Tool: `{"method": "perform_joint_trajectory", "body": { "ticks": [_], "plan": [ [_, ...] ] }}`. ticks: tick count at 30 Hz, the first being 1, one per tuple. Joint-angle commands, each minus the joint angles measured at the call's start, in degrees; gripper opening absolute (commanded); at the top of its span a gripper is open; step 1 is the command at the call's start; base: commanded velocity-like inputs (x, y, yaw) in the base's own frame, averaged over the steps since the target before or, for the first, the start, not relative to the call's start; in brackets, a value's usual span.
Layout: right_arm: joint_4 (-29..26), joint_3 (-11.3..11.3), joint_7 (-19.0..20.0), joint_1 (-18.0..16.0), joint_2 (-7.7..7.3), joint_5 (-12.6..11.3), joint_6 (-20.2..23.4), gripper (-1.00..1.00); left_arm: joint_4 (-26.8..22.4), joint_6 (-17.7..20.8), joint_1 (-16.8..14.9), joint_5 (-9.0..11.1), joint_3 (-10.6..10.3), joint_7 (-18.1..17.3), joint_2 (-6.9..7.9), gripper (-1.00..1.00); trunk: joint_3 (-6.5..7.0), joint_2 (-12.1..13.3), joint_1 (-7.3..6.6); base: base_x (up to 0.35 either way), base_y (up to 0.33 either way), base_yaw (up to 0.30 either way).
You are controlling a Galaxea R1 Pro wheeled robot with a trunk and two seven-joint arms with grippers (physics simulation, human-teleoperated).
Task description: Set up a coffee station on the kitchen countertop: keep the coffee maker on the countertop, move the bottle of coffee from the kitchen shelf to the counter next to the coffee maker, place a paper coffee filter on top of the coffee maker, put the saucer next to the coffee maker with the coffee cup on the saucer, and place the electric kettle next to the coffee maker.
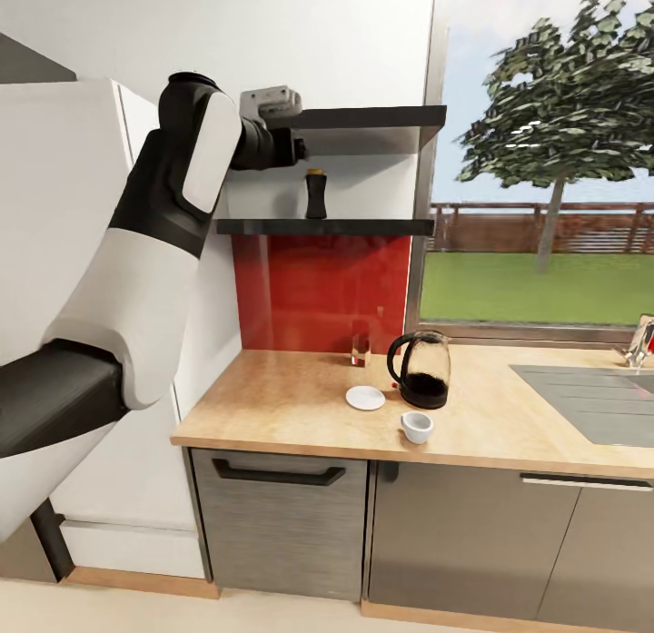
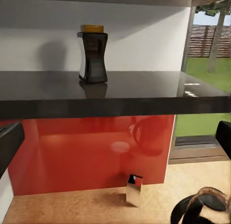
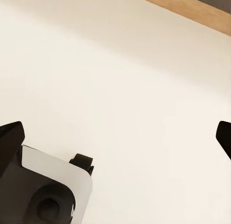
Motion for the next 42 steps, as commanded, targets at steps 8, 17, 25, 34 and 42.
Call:
{"method": "perform_joint_trajectory", "body": {
  "ticks": [8,17,25,34,42],
  "plan": [
    [0.21,0.35,0.33,-0.10,0.01,-0.57,-0.34,1.00,-0.59,0.12,-0.06,0.56,-0.05,0.55,0.00,1.00,-0.10,-0.07,0.01,0.000,0.000,0.000],
    [0.15,0.42,0.33,0.16,-0.12,-0.58,-0.31,1.00,0.39,-0.57,0.92,0.95,0.21,0.40,0.00,1.00,-0.10,-0.07,0.01,0.000,0.000,0.000],
    [0.16,0.48,0.33,0.33,-0.18,0.06,-0.30,1.00,3.69,-0.99,9.12,1.23,0.39,0.27,0.00,1.00,-0.10,-0.07,0.01,0.060,0.000,0.000],
    [0.21,0.43,0.20,0.48,-0.13,3.14,-0.30,1.00,3.72,-1.05,9.63,1.27,0.36,0.20,0.00,1.00,-0.10,-0.07,0.01,0.136,0.000,0.000],
    [0.23,0.43,0.08,0.56,-0.10,3.50,-0.30,1.00,2.56,-1.01,9.65,1.62,0.22,0.23,0.00,1.00,-0.10,-0.07,0.01,0.090,0.000,0.000]
  ]
}}
